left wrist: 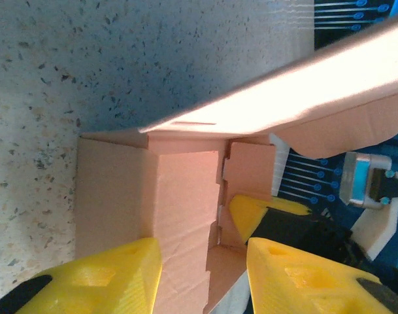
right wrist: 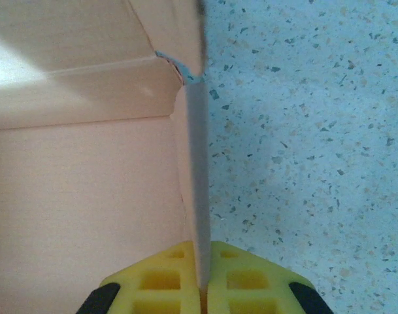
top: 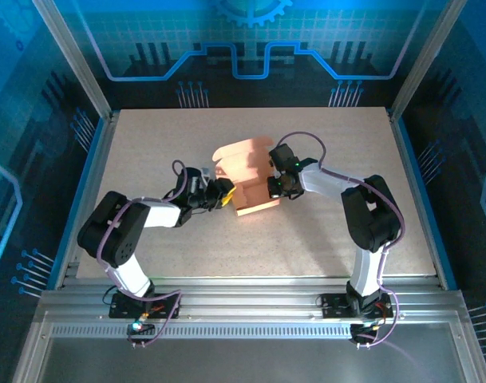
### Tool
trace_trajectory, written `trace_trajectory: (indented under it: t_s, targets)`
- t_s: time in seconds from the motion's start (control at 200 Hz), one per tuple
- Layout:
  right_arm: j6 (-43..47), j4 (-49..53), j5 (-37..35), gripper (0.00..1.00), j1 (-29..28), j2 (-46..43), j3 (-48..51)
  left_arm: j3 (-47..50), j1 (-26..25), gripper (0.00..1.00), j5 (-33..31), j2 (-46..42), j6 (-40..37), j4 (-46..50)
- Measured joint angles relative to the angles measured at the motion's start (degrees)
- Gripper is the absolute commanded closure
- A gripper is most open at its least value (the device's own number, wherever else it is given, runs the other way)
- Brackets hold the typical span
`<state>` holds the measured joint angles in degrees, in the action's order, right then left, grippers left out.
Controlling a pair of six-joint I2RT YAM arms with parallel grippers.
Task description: Fold the paper box
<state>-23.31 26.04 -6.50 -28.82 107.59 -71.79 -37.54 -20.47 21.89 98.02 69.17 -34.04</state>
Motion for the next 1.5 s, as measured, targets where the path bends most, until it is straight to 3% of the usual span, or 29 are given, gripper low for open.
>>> trace_trajectory:
  t_s: [0.215, 0.29, 0.36, 0.46, 0.595, 0.855, 0.976, 1.116, 1.416, 1.501]
  targets:
    - [0.26, -0.20, -0.63, 1.00, 0.00, 0.00, 0.00, -1.73, -0.17, 0.63, -0.17, 0.92, -3.19, 2.40]
    - [0.28, -0.35, -0.81, 1.00, 0.00, 0.00, 0.00, -2.16, -0.28, 0.67, -0.15, 1.29, -3.80, 2.95]
    - [0.39, -0.44, -1.01, 1.00, 0.00, 0.00, 0.00, -2.60, -0.33, 0.78, -0.26, 1.49, -4.90, 3.91]
    - [0.39, -0.48, -1.01, 1.00, 0.00, 0.00, 0.00, -2.64, -0.33, 0.80, -0.61, 1.46, -6.56, 5.79]
    - [0.39, -0.57, -0.98, 1.00, 0.00, 0.00, 0.00, -2.67, -0.26, 0.71, -0.63, 0.42, -7.72, 6.45]
    - [0.39, -0.70, 0.11, 1.00, 0.02, 0.00, 0.02, -2.40, 0.09, 0.65, -5.25, -8.35, -12.39, 14.80]
    - [0.39, -1.03, 0.76, 1.00, 0.07, 0.00, 0.04, -0.42, 0.52, 0.52, -8.39, -11.91, -13.94, 16.22]
    - [0.39, -1.18, 1.03, 1.00, 0.11, 0.00, 0.07, 3.02, 1.09, 0.50, -10.80, -12.48, -13.53, 16.61]
    - [0.37, -1.31, 1.64, 1.00, 0.13, 0.00, 0.20, 8.07, 2.03, 0.49, -8.96, -7.63, -6.40, 4.20]
    - [0.37, -1.62, 1.68, 1.00, 0.26, 0.00, 0.33, 9.40, 2.25, 0.40, -8.35, -6.93, -4.59, -0.44]
